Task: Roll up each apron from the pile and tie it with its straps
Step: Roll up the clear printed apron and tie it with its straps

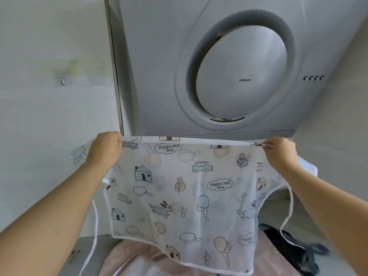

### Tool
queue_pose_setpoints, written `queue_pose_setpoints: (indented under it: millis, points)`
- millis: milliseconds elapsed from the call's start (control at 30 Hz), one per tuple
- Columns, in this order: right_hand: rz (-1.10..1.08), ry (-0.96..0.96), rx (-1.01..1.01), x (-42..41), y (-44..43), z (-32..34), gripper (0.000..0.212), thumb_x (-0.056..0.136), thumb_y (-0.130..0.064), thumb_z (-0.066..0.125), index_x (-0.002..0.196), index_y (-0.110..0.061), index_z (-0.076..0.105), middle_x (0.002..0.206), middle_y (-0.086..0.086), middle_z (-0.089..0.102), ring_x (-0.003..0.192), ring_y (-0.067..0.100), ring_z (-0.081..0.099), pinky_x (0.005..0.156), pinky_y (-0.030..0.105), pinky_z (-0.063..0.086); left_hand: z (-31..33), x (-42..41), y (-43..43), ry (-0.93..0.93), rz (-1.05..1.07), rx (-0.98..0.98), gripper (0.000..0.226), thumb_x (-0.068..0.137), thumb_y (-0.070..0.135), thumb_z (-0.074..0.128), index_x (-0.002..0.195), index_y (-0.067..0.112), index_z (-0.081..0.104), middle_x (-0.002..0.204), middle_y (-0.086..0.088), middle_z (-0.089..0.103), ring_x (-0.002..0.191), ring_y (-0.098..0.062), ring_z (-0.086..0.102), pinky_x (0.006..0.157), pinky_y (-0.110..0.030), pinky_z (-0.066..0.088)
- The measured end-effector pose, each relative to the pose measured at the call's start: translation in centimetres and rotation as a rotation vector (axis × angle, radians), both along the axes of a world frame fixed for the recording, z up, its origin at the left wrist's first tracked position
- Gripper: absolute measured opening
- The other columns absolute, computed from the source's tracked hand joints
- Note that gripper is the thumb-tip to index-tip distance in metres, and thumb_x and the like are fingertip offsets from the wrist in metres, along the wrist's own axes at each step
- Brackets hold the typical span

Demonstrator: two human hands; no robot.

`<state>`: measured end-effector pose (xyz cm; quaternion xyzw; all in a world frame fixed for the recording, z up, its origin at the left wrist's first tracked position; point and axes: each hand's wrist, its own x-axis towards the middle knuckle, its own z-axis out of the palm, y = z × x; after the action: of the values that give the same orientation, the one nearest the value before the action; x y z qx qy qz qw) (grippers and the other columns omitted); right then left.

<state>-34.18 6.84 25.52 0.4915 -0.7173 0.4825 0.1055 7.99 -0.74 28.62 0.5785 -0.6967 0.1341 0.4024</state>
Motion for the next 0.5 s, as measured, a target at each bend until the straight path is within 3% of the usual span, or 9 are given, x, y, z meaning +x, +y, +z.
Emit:
queue_pose_setpoints:
  millis: [100, 167, 233, 300, 333, 400, 433, 500]
  points:
    - [0.018, 0.0, 0.241, -0.6, 1.2, 0.2, 0.021, 0.093, -0.007, 0.049, 0.091, -0.004, 0.07, 0.088, 0.017, 0.065, 0.078, 0.034, 0.058, 0.071, 0.038, 0.052, -0.9, 0.4, 1.6, 0.001, 0.046, 0.063, 0.021, 0.091, 0.0, 0.047, 0.077, -0.001, 0.063, 0.07, -0.016, 0.058, 0.068, -0.032, 0.054, 0.057, -0.033, 0.039]
    - [0.005, 0.046, 0.251, -0.6, 2.0, 0.6, 0.022, 0.092, -0.006, 0.046, 0.092, -0.003, 0.067, 0.09, 0.017, 0.065, 0.079, 0.035, 0.058, 0.071, 0.039, 0.053, -1.2, 0.6, 3.0, -0.004, 0.056, 0.103, 0.021, 0.092, 0.003, 0.048, 0.077, 0.0, 0.063, 0.07, -0.016, 0.057, 0.07, -0.033, 0.054, 0.058, -0.032, 0.037]
    - [0.015, 0.122, 0.003, -0.2, 3.5, 0.7, 0.022, 0.09, -0.002, 0.044, 0.095, 0.001, 0.066, 0.097, 0.019, 0.065, 0.084, 0.035, 0.057, 0.074, 0.039, 0.05, -1.5, 0.6, 5.2, 0.07, 0.057, 0.028, 0.02, 0.093, 0.003, 0.046, 0.093, -0.002, 0.066, 0.084, -0.021, 0.062, 0.081, -0.036, 0.057, 0.066, -0.037, 0.043]
    - [0.063, 0.137, -0.294, 0.9, 6.1, 0.1, 0.022, 0.089, 0.001, 0.049, 0.105, -0.001, 0.064, 0.109, 0.014, 0.062, 0.095, 0.031, 0.057, 0.082, 0.03, 0.044, -2.4, 0.5, 8.0, 0.184, 0.042, -0.201, 0.032, 0.092, -0.002, 0.043, 0.118, 0.0, 0.061, 0.116, -0.022, 0.06, 0.107, -0.036, 0.054, 0.092, -0.037, 0.044]
    - [0.1, 0.106, -0.386, 1.3, 7.8, -1.0, 0.023, 0.088, 0.003, 0.052, 0.108, -0.002, 0.063, 0.114, 0.011, 0.061, 0.1, 0.027, 0.056, 0.086, 0.019, 0.039, -3.7, 0.4, 10.1, 0.248, 0.004, -0.311, 0.039, 0.091, -0.006, 0.042, 0.126, 0.001, 0.058, 0.128, -0.019, 0.056, 0.117, -0.031, 0.049, 0.103, -0.028, 0.037]
    - [0.146, 0.046, -0.397, 1.6, 10.3, -4.6, 0.023, 0.085, 0.006, 0.055, 0.106, 0.0, 0.063, 0.119, 0.01, 0.059, 0.107, 0.024, 0.054, 0.09, 0.003, 0.029, -8.2, 0.1, 13.0, 0.285, -0.023, -0.375, 0.046, 0.088, -0.011, 0.044, 0.132, 0.002, 0.054, 0.139, -0.017, 0.048, 0.126, -0.023, 0.042, 0.108, -0.013, 0.025]
    - [0.148, 0.023, -0.363, 1.6, 11.2, -6.8, 0.022, 0.084, 0.007, 0.056, 0.105, 0.001, 0.063, 0.119, 0.011, 0.06, 0.107, 0.025, 0.055, 0.093, 0.005, 0.029, -10.8, 0.1, 13.8, 0.293, -0.034, -0.356, 0.048, 0.087, -0.013, 0.046, 0.133, 0.002, 0.053, 0.141, -0.015, 0.046, 0.129, -0.023, 0.041, 0.109, -0.017, 0.025]
    - [0.151, -0.001, -0.149, 1.4, 13.7, -13.6, 0.021, 0.083, 0.008, 0.058, 0.102, 0.002, 0.065, 0.118, 0.013, 0.061, 0.105, 0.031, 0.057, 0.094, 0.025, 0.039, -18.4, 0.5, 15.9, 0.288, -0.033, -0.12, 0.051, 0.086, -0.014, 0.049, 0.133, 0.003, 0.053, 0.146, -0.013, 0.042, 0.132, -0.026, 0.041, 0.11, -0.03, 0.03]
